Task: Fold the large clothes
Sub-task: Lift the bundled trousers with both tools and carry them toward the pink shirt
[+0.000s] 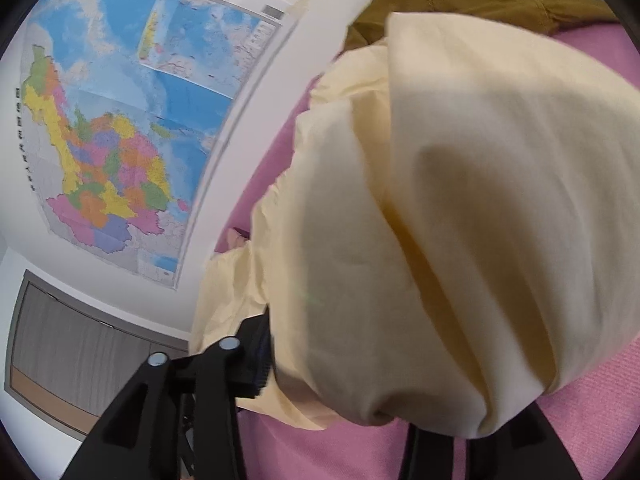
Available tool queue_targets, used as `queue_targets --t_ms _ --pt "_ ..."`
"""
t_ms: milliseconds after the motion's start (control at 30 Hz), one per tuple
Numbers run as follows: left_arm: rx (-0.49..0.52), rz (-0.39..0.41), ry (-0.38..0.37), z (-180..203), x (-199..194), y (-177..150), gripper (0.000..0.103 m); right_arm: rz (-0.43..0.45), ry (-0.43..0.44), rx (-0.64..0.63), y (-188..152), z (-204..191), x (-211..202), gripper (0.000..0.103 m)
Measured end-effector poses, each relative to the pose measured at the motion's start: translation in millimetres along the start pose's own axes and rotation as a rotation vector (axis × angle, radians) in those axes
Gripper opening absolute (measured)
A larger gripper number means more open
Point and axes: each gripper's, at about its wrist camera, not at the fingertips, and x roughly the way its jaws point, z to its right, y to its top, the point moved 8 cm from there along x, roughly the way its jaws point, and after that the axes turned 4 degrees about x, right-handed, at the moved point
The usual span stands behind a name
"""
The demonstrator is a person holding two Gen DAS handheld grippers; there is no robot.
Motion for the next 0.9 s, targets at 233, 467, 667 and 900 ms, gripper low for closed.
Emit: queue_targets --t_ms 233,467,667,900 --pt "-0.01 0.05 0.067 2.6 -1.6 7.7 0.09 0.023 0.013 0.047 4.1 4.8 7.7 0.089" --pt "0.04 0.061 0.07 8.4 -2.4 16.1 0.093 0.013 -0.053 -0.028 3.8 -6.7 28.5 0.063" --pt "-0.031 0.075 0.028 -10.8 -5.5 18.7 0.088 -0.002 0.023 0.039 5.4 4.6 23.8 0.049" --pt "-0.12 0.086 0.065 -19.7 1.6 25.0 0.086 -0.005 0.002 0.038 6.1 1.1 32.2 0.068"
